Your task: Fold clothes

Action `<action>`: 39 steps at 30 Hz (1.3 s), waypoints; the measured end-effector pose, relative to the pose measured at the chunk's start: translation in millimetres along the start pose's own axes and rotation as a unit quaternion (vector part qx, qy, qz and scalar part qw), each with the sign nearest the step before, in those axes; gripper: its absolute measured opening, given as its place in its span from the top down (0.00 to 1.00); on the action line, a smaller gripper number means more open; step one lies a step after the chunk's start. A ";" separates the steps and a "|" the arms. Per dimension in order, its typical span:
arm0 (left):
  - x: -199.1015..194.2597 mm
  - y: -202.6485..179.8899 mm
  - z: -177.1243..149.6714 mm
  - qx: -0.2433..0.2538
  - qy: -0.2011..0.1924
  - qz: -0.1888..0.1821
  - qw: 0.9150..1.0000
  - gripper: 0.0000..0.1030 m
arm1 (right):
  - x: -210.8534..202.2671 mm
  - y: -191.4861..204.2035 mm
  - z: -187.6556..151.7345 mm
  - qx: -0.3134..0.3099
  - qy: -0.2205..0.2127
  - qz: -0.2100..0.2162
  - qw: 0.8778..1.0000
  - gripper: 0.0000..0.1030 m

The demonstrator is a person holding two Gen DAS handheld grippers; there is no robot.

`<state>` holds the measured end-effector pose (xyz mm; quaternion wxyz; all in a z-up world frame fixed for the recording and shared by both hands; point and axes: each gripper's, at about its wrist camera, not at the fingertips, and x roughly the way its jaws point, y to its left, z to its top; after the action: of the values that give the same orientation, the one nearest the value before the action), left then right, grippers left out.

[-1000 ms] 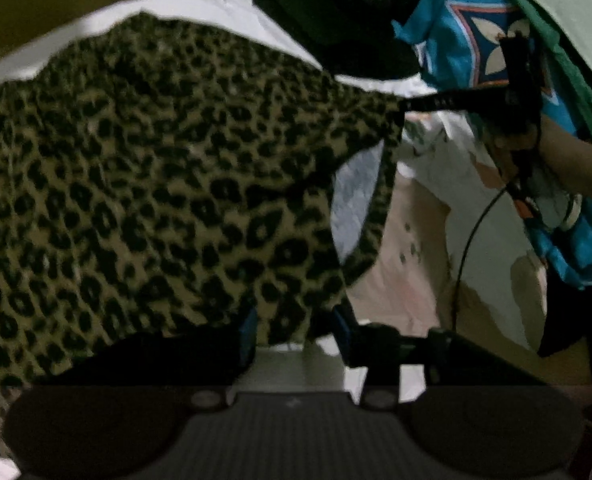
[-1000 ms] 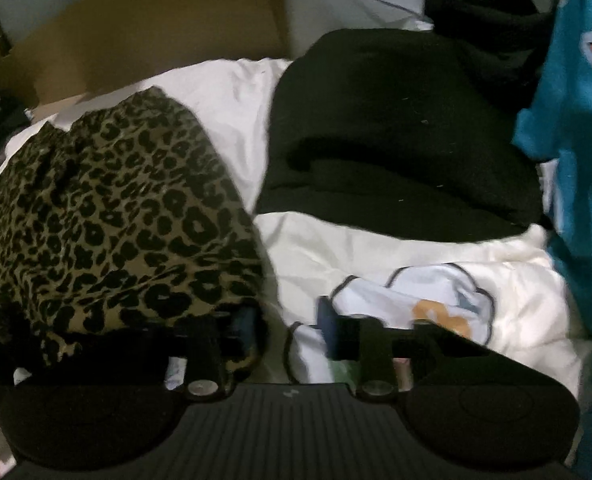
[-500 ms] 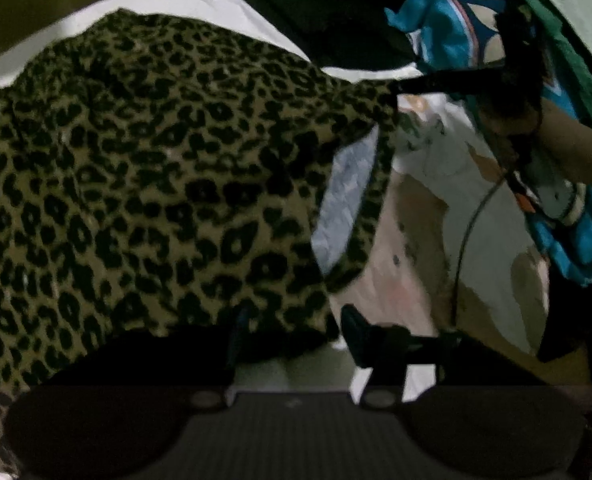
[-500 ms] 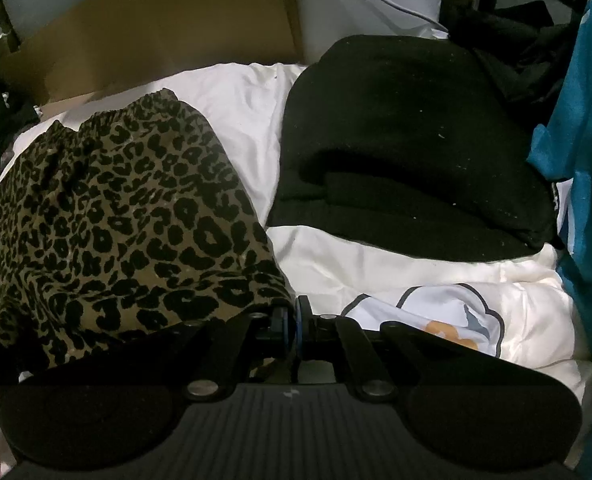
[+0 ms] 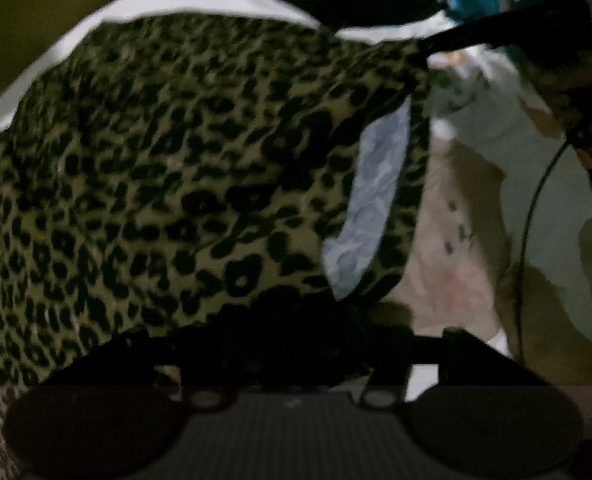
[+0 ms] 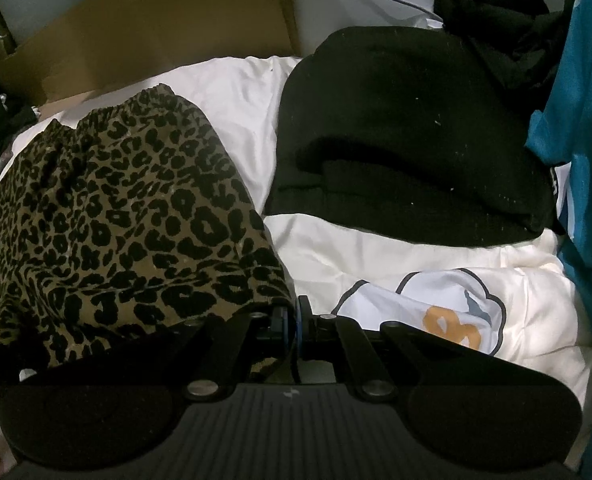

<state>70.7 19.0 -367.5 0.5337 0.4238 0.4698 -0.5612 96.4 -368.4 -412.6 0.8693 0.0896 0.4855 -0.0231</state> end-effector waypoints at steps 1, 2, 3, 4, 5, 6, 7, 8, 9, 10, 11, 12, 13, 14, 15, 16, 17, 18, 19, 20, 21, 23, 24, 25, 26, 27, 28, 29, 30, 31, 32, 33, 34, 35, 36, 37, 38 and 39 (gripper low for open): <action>1.6 2.8 -1.8 -0.003 0.007 0.004 1.000 0.54 | 0.0 -0.6 -0.3 0.000 0.001 0.000 1.000 0.98; 1.6 5.6 -4.2 -0.006 0.012 0.003 1.000 0.56 | 0.1 -1.3 -0.5 0.000 0.001 0.000 1.000 0.98; 1.0 8.4 -6.9 -0.008 0.016 0.001 1.000 0.58 | 0.3 -1.8 -0.5 0.001 0.002 -0.001 1.000 0.98; 0.4 11.2 -9.5 -0.011 0.020 -0.001 1.000 0.60 | 0.4 -2.3 -0.4 0.001 0.002 -0.002 1.000 0.98; -0.2 14.0 -12.2 -0.013 0.024 -0.004 1.000 0.62 | 0.5 -2.7 -0.3 0.002 0.002 -0.002 1.000 0.98; -0.8 16.8 -14.9 -0.016 0.028 -0.006 0.999 0.63 | 0.6 -2.8 0.1 0.002 0.002 -0.003 1.000 0.98; -1.8 18.2 -18.0 -0.014 0.029 -0.007 0.999 0.66 | 0.7 -2.7 0.8 0.003 0.002 -0.003 1.000 0.98; -2.9 19.1 -21.3 -0.008 0.029 -0.010 0.999 0.70 | 0.7 -2.7 1.5 0.004 0.002 -0.004 1.000 0.98; -3.9 20.1 -24.6 -0.001 0.029 -0.013 0.999 0.73 | 0.8 -2.7 2.3 0.005 0.002 -0.004 1.000 0.98; -3.8 21.5 -27.4 -0.001 0.030 -0.016 0.999 0.89 | 0.9 -2.7 3.0 0.007 0.002 -0.004 1.000 0.98; -3.4 23.0 -30.1 -0.002 0.032 -0.018 0.999 1.00 | 0.9 -2.9 3.7 0.008 0.001 -0.005 1.000 0.98; -3.0 24.9 -32.9 -0.005 0.032 -0.023 0.999 1.00 | 1.3 -3.8 4.0 0.011 0.001 -0.006 1.000 0.98; -3.1 26.3 -35.5 -0.006 0.029 -0.026 0.999 1.00 | 1.7 -4.8 4.2 0.013 0.002 -0.006 1.000 0.98; -3.6 26.9 -37.6 -0.004 0.025 -0.027 0.999 1.00 | 2.1 -5.9 4.4 0.016 0.002 -0.006 1.000 0.98; -4.1 27.4 -39.6 -0.002 0.022 -0.028 0.999 1.00 | 2.2 -7.0 4.3 0.021 0.003 -0.006 1.000 0.98; -4.8 27.9 -41.0 -0.002 0.019 -0.031 0.999 1.00 | 2.5 -8.1 4.2 0.024 0.004 -0.006 1.000 0.98; -6.5 28.3 -41.7 -0.002 0.016 -0.038 0.999 1.00 | 2.8 -9.1 4.1 0.027 0.005 -0.006 1.000 0.98; -8.5 28.7 -42.1 -0.001 0.012 -0.045 0.999 1.00 | 3.2 -8.9 3.8 0.027 0.006 -0.007 1.000 0.98; -9.2 28.2 -42.0 0.002 0.011 -0.045 0.999 0.96 | 3.7 -8.4 3.5 0.028 0.007 -0.008 1.000 0.98; -9.4 27.5 -41.7 0.007 0.010 -0.043 0.999 0.91 | 4.1 -8.0 3.2 0.028 0.008 -0.008 1.000 0.98; -8.8 26.6 -41.0 0.011 0.011 -0.044 0.999 0.85 | 4.7 -7.4 3.1 0.028 0.008 -0.009 1.000 0.98; -7.2 25.1 -39.1 0.015 0.012 -0.050 0.999 0.60 | 5.8 -6.6 3.1 0.028 0.010 -0.009 1.000 0.98; -5.3 23.4 -38.6 0.022 0.012 -0.047 0.999 0.56 | 6.1 -6.4 3.2 0.028 0.011 -0.009 1.000 0.98; -3.1 21.4 -38.2 0.029 0.012 -0.041 0.999 0.50 | 6.2 -6.4 3.2 0.028 0.011 -0.009 1.000 0.98; -0.9 19.4 -37.7 0.037 0.013 -0.036 0.999 0.49 | 6.1 -6.5 3.1 0.028 0.011 -0.009 1.000 0.98; 1.4 17.4 -37.3 0.045 0.013 -0.030 0.998 0.49 | 6.1 -6.5 3.1 0.028 0.012 -0.009 1.000 0.98; 3.6 15.4 -36.9 0.052 0.013 -0.025 0.998 0.51 | 6.2 -6.5 2.8 0.027 0.012 -0.009 1.000 0.98; 6.8 15.2 -37.6 0.054 0.015 -0.021 0.998 0.54 | 6.3 -6.5 2.2 0.028 0.012 -0.009 1.000 0.98; 10.3 15.4 -38.5 0.054 0.017 -0.017 0.998 0.55 | 6.6 -6.3 1.4 0.028 0.013 -0.009 0.999 0.98; 13.8 15.7 -39.5 0.054 0.020 -0.014 0.998 0.57 | 6.9 -5.9 0.5 0.027 0.014 -0.009 1.000 0.98; 15.7 15.5 -41.0 0.058 0.019 -0.009 0.998 0.60 | 7.2 -5.6 -0.4 0.025 0.014 -0.010 1.000 0.98; 17.2 15.2 -42.6 0.063 0.018 -0.004 0.998 0.60 | 7.4 -5.4 -1.0 0.024 0.015 -0.010 1.000 0.98; 17.8 15.2 -44.4 0.067 0.017 -0.001 0.998 0.62 | 7.4 -5.8 -1.5 0.023 0.016 -0.010 1.000 0.98; 17.9 16.0 -46.3 0.068 0.017 0.000 0.998 0.70 | 7.4 -6.4 -2.0 0.023 0.016 -0.010 1.000 0.98; 17.8 16.9 -48.3 0.069 0.018 0.000 0.997 0.77 | 7.5 -7.1 -2.1 0.024 0.016 -0.010 1.000 0.98; 18.3 18.9 -50.5 0.067 0.022 -0.002 0.998 0.95 | 7.7 -7.8 -2.0 0.025 0.017 -0.010 1.000 0.98; 18.5 22.1 -53.0 0.060 0.026 -0.008 0.998 0.97 | 7.6 -8.5 -2.2 0.026 0.017 -0.010 0.999 0.98; 17.1 25.9 -56.0 0.052 0.024 -0.012 0.998 0.98 | 7.5 -9.1 -2.3 0.027 0.016 -0.011 0.999 0.98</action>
<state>93.9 70.8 -397.3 0.4929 0.4582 0.4578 -0.5810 97.3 -376.5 -421.4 0.8582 0.1084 0.4998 -0.0443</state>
